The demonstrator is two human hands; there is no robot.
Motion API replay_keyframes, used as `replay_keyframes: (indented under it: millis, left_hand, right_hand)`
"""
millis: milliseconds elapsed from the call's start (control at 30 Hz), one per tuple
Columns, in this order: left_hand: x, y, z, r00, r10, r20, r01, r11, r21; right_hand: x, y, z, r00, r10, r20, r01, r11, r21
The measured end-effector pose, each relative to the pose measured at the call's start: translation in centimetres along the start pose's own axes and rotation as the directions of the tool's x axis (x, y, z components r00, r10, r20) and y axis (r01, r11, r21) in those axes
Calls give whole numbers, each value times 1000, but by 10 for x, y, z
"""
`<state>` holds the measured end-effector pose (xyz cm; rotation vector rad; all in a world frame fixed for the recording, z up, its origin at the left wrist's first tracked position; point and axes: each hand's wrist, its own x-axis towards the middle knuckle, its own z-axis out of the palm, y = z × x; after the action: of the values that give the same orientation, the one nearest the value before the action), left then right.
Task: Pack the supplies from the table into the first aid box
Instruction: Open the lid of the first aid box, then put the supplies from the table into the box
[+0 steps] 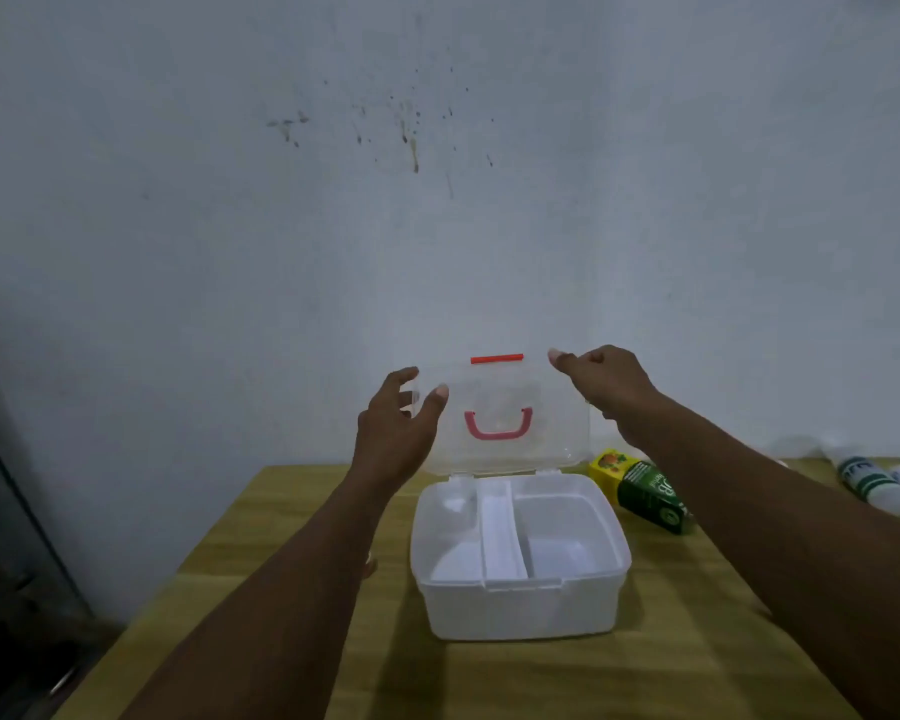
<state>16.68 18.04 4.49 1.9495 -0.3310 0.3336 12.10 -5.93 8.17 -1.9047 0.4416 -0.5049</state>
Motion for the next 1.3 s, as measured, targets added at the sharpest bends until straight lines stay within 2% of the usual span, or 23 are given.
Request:
replay_keyframes:
  millis: [100,200,467,667,800,1000,1300]
  left_hand:
    - [9,-11,11,997,-49,56,49,999,5]
    - [9,-26,20,990,-100,101,97,995,28]
    - [2,-58,35,927,-277,255,273,961,52]
    - [-3,-68,38,881,-321,348,295,947,126]
    - [-3,-59,34,884,-304,355,249,949,193]
    - [-10,-17,38,921,-198,337,97,951,293]
    - [-42,57,99,887,-40,460,-55,980,191]
  right_hand:
    - [13,19,7,994,92,61,-98,990,103]
    - [17,39,16,978,160,137,-179,975,134]
    - [12,80,34,940,275,203,-293,954,61]
    - [1,91,38,915,307,260,-325,945,26]
    - [-1,83,28,927,260,272,-258,965,-44]
    - [-9,62,-10,943,223,246,-211,975,-75]
    - [-46,61,-101,958,162,238,-96,958,-270]
